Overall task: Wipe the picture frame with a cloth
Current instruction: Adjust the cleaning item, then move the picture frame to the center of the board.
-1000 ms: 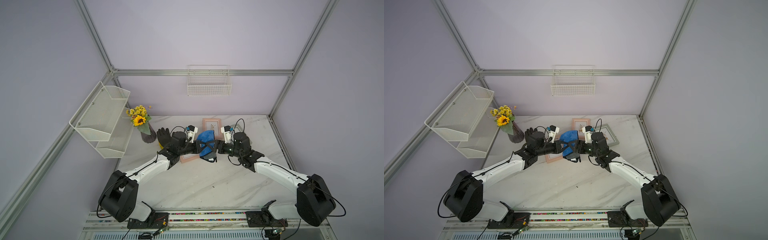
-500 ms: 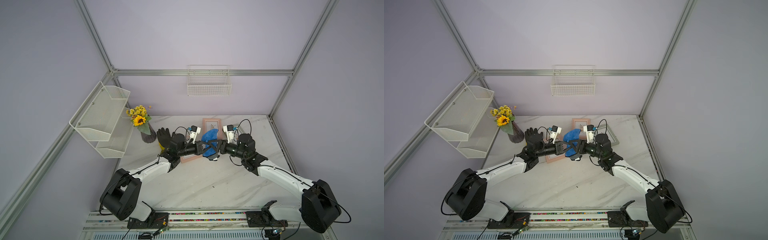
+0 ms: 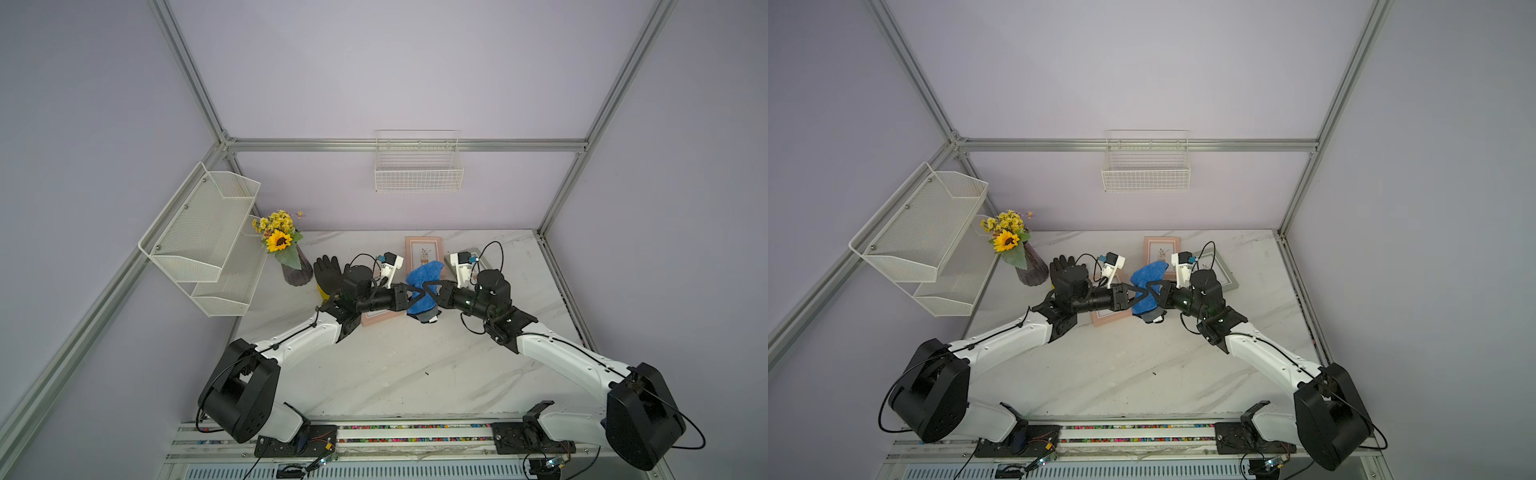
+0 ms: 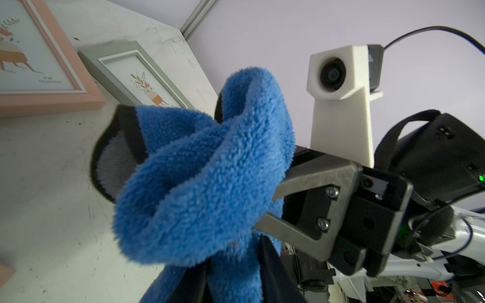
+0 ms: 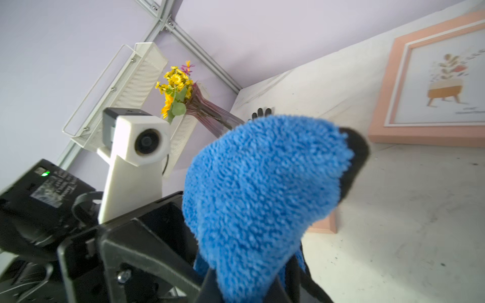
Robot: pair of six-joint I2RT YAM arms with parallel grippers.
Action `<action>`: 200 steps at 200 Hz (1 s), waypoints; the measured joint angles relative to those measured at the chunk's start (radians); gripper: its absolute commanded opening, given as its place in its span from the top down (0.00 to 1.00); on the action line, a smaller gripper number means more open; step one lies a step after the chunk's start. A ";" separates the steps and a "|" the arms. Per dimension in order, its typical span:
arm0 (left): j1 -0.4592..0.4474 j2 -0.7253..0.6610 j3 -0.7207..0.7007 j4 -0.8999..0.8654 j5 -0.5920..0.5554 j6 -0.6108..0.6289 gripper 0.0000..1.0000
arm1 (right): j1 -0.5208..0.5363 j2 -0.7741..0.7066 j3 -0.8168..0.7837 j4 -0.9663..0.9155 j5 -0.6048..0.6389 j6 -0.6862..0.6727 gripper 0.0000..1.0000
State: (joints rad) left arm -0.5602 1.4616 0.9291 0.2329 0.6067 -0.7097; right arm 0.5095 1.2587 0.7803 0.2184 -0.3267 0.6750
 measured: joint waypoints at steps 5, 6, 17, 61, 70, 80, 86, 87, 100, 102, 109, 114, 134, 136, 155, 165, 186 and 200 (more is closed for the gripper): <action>-0.003 0.000 0.024 -0.036 -0.018 0.006 0.58 | -0.006 -0.014 0.002 -0.023 0.022 0.000 0.93; -0.004 0.001 0.032 -0.047 -0.027 0.014 0.58 | -0.009 -0.018 0.002 -0.031 0.030 0.000 0.94; -0.006 0.007 0.097 -0.128 -0.079 0.044 0.53 | -0.033 -0.047 0.009 -0.076 0.075 -0.002 0.94; -0.003 0.175 0.418 -0.417 -0.345 0.138 0.45 | -0.113 -0.090 0.035 -0.223 0.252 -0.040 0.94; -0.002 0.242 0.505 -0.488 -0.402 0.147 0.45 | -0.113 -0.092 0.035 -0.252 0.275 -0.050 0.94; -0.002 0.340 0.617 -0.567 -0.463 0.156 0.45 | -0.113 -0.097 0.035 -0.277 0.299 -0.058 0.94; -0.002 0.395 0.682 -0.610 -0.495 0.158 0.45 | -0.114 -0.101 0.035 -0.291 0.313 -0.062 0.94; -0.002 0.404 0.691 -0.617 -0.500 0.158 0.45 | -0.114 -0.103 0.035 -0.294 0.314 -0.064 0.94; -0.002 0.542 0.846 -0.721 -0.568 0.163 0.44 | -0.114 -0.116 0.035 -0.313 0.337 -0.073 0.94; -0.002 0.559 0.863 -0.732 -0.575 0.163 0.44 | -0.114 -0.117 0.035 -0.315 0.338 -0.074 0.94; -0.002 0.632 0.941 -0.784 -0.606 0.165 0.44 | -0.114 -0.125 0.034 -0.325 0.346 -0.078 0.94; -0.002 0.681 0.992 -0.819 -0.627 0.169 0.44 | -0.114 -0.130 0.034 -0.330 0.350 -0.079 0.94; -0.001 0.838 1.139 -0.925 -0.696 0.174 0.42 | -0.114 -0.156 0.024 -0.348 0.364 -0.086 0.94; 0.000 0.851 1.149 -0.934 -0.702 0.174 0.42 | -0.114 -0.158 0.022 -0.348 0.364 -0.086 0.94; 0.002 0.941 1.223 -1.006 -0.753 0.180 0.37 | -0.114 -0.183 -0.003 -0.351 0.364 -0.089 0.93; 0.003 0.972 1.253 -1.030 -0.770 0.180 0.37 | -0.114 -0.193 -0.016 -0.354 0.363 -0.090 0.94; 0.006 1.031 1.332 -1.061 -0.783 0.183 0.36 | -0.114 -0.197 -0.042 -0.354 0.360 -0.089 0.93; 0.008 1.059 1.376 -1.062 -0.788 0.184 0.37 | -0.114 -0.197 -0.058 -0.354 0.356 -0.089 0.93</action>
State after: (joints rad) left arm -0.5522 2.5206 2.3054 -0.8291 -0.1810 -0.5259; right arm 0.3950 1.0618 0.7223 -0.1356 0.0292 0.5858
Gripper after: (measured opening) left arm 0.635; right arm 0.144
